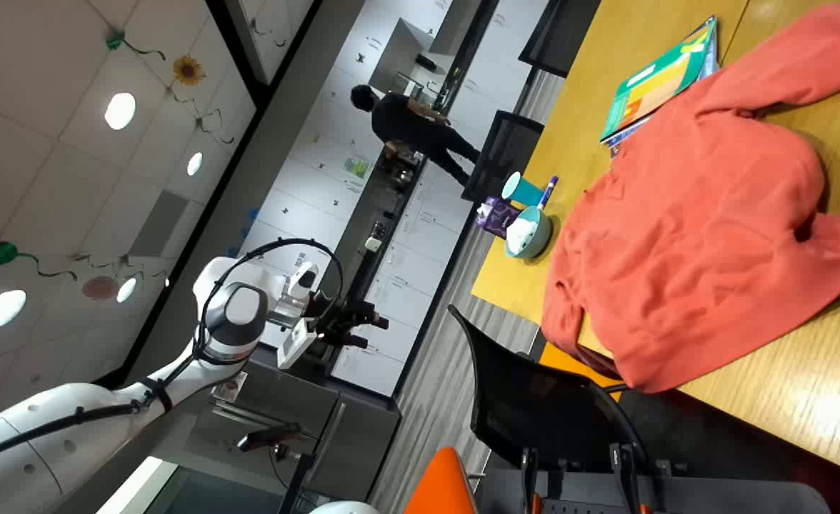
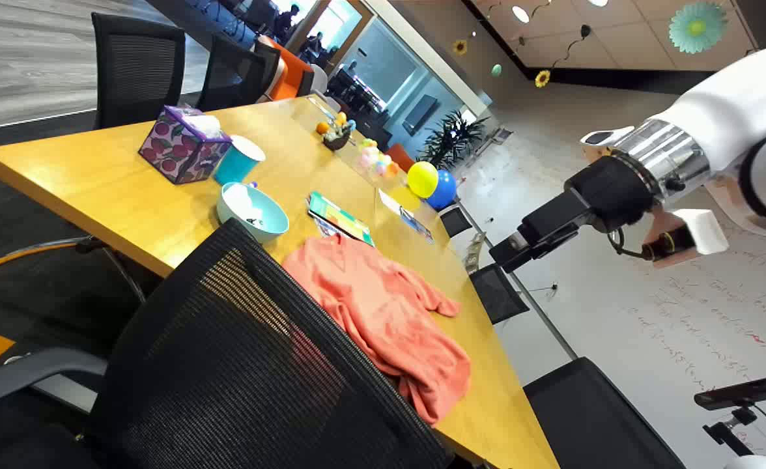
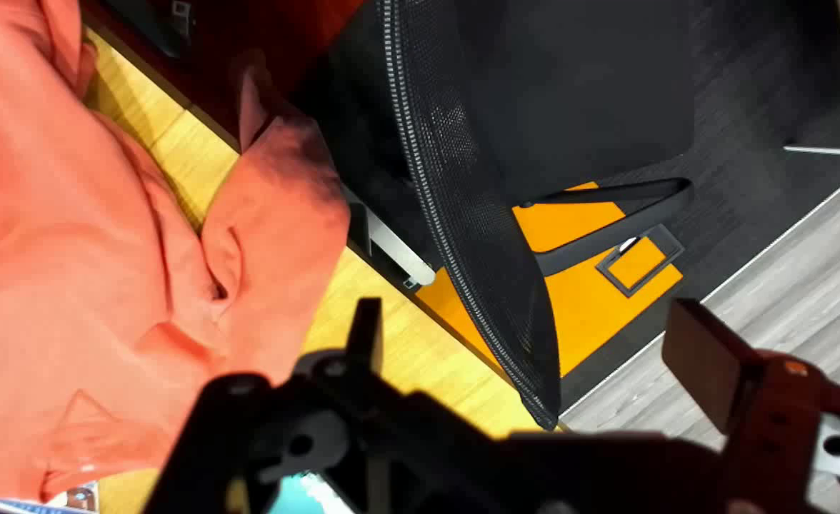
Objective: Scrunch up the shirt
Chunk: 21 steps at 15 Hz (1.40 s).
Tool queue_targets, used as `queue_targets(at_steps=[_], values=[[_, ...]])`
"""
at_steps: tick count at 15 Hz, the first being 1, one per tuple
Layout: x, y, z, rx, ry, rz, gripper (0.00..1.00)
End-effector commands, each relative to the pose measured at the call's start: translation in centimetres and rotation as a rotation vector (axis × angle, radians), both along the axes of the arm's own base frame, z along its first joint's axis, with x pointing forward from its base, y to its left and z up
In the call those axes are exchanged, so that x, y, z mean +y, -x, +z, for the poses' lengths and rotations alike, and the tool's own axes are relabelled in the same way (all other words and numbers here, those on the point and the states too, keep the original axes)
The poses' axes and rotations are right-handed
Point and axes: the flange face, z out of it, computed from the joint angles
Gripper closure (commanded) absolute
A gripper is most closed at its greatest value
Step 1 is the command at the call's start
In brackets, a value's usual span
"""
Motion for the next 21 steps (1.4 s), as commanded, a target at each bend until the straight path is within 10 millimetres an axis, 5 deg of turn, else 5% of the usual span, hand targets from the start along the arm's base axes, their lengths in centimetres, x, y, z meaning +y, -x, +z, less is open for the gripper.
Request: queue_targets(at_steps=[1, 7, 12, 15, 21], values=[[0.0, 0.0, 0.1, 0.001, 0.0, 0.0, 0.0], [-0.6, -0.7, 0.1, -0.016, 0.004, -0.027, 0.0], [-8.0, -5.3, -1.5, -0.048, -0.012, -0.218, 0.0], [-12.6, -8.6, -4.3, -0.032, -0.04, -0.348, 0.0], [-18.9, -15.7, -12.4, -0.105, -0.023, -0.614, 0.0]])
